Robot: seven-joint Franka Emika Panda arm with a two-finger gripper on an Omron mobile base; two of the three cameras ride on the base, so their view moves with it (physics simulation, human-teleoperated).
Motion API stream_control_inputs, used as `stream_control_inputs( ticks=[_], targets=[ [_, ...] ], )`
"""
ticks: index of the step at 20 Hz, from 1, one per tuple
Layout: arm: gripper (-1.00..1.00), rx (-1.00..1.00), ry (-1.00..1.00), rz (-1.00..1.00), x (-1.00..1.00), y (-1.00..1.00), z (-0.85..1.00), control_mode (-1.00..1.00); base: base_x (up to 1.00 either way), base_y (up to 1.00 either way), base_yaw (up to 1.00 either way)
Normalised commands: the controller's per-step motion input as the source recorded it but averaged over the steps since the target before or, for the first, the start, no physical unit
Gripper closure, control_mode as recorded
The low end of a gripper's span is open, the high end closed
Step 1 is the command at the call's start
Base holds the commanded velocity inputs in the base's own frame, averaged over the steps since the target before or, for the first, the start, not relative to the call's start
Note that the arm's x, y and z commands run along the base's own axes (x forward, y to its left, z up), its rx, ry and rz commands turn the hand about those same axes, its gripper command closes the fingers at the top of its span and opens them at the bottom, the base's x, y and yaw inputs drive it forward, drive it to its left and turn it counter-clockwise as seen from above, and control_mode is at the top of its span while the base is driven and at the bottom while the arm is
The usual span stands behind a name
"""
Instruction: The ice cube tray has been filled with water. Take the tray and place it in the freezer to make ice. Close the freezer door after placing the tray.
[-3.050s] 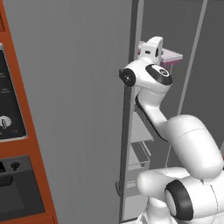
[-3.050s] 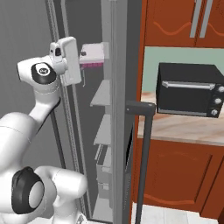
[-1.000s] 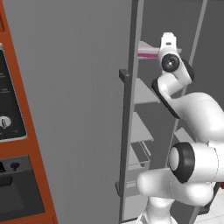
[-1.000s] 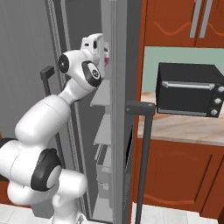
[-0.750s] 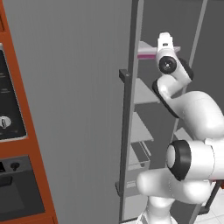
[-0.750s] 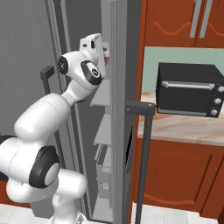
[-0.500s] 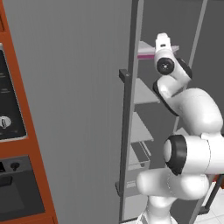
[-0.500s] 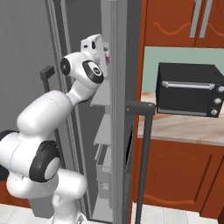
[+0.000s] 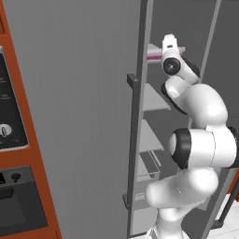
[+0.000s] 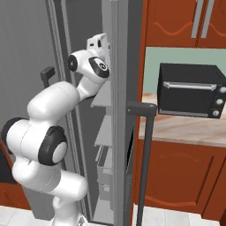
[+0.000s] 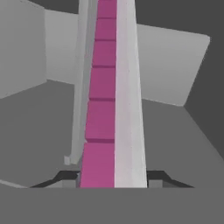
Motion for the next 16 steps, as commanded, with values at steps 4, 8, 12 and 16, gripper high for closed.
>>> stream_control_inputs(
  ticks=[4, 8, 12, 16],
  targets=[
    [1.0, 0.0, 0.13, 0.0, 0.51, 0.0, -0.07, -1.0, 0.0, 0.0, 0.0],
    [1.0, 0.0, 0.12, 0.0, 0.52, 0.0, -0.02, -1.0, 0.0, 0.0, 0.0],
    [1.0, 0.0, 0.13, 0.0, 0.53, 0.0, -0.12, -1.0, 0.0, 0.0, 0.0],
    [1.0, 0.0, 0.13, 0.0, 0.55, 0.0, -0.36, -1.0, 0.0, 0.0, 0.0]
  ],
)
